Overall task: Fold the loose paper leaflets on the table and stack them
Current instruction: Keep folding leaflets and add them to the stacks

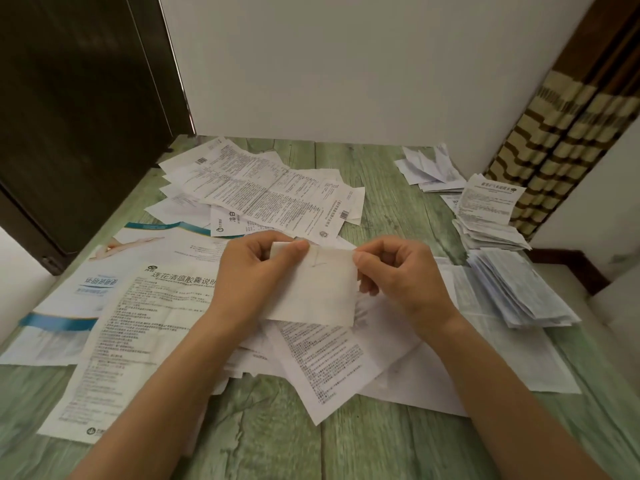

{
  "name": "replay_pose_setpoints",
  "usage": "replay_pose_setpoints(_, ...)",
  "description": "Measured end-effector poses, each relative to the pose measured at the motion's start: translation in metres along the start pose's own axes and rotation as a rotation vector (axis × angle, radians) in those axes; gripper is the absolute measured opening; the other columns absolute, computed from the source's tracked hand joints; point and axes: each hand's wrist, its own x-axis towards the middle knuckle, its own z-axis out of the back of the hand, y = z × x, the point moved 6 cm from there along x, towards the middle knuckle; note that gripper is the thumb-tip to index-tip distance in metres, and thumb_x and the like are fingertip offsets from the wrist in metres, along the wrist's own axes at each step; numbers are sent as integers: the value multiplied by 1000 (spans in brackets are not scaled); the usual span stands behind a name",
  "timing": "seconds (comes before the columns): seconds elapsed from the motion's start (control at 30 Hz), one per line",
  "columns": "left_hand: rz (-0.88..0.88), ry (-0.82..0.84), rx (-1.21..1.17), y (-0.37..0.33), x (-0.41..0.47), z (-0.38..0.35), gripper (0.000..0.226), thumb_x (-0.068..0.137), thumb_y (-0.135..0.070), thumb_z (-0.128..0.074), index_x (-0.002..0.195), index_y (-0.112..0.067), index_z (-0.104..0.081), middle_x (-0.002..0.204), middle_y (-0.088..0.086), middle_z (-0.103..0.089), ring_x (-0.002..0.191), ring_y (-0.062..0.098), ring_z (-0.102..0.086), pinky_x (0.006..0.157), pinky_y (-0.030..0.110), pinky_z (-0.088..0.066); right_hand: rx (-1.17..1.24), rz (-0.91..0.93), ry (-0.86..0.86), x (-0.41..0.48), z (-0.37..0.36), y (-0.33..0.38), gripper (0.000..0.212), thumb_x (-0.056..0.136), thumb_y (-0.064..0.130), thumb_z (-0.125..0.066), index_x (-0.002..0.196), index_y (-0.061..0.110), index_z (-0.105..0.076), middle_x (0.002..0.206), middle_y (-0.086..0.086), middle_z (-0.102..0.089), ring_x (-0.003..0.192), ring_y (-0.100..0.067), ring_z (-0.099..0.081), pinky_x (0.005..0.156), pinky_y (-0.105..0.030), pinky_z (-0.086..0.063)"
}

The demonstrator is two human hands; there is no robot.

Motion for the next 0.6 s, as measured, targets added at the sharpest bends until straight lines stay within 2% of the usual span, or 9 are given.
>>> replay_pose_setpoints(0.1,50,-65,-65,1,2,8,18,82,-18,-71,65,-14,-67,57,-3,-61,55,10,-55,54,23,-44,58,-19,-133,3,17,-3,15,83,-4,-57,73,4,-66,54,0,-63,45,-8,-52,46,-18,-43)
replay_pose_setpoints(0.17,34,-36,-52,0,2,5,18,79,-22,-73,63,-16,-68,57,-4,-61,55,11,-55,54,24,-43,134,-30,-159,5,21,-2,13,85,-2,-56,78,3,-66,57,0,-64,48,-10,-53,48,-20,-43)
replay_pose_setpoints(0.23,-3,12,20,-2,-2,-3,18,74,-31,-72,58,-23,-68,54,-8,-59,54,8,-51,51,20,-40,162,-37,-54,3,9,-2,7,87,9,-61,88,5,-66,64,1,-64,56,-12,-56,53,-23,-46)
replay_pose_setpoints(0.3,-24,35,48,-1,-4,-10,25,80,-25,-73,55,-25,-67,52,-12,-58,51,4,-50,48,16,-38,100,-24,60,-2,-6,-2,7,85,16,-65,88,10,-66,71,4,-64,64,-10,-59,57,-22,-48)
replay_pose_setpoints(0.4,-2,97,57,0,-5,-14,20,84,-15,-68,65,-20,-69,58,-7,-64,55,5,-56,50,17,-43,-10,2,99,-5,-14,-2,9,85,11,-68,77,10,-65,70,3,-63,64,-8,-58,57,-20,-45)
replay_pose_setpoints(0.47,-4,153,98,-3,-6,-16,13,80,-13,-72,68,-18,-72,64,0,-69,60,7,-61,54,21,-47,-18,0,104,-5,-13,-1,10,84,9,-68,74,7,-65,69,0,-63,64,-10,-58,56,-21,-45)
replay_pose_setpoints(0.53,-31,172,134,-6,-7,-16,7,71,-20,-73,65,-21,-72,65,-1,-70,59,6,-62,54,20,-47,-14,1,121,-6,-13,1,11,83,7,-69,73,5,-65,68,-1,-62,63,-11,-58,55,-21,-46)
replay_pose_setpoints(0.6,-52,165,159,-6,-6,-13,10,66,-26,-65,63,-21,-72,62,2,-69,56,8,-60,53,21,-46,-8,11,139,-5,-13,4,13,82,5,-69,69,8,-65,65,1,-62,62,-10,-58,55,-20,-46)
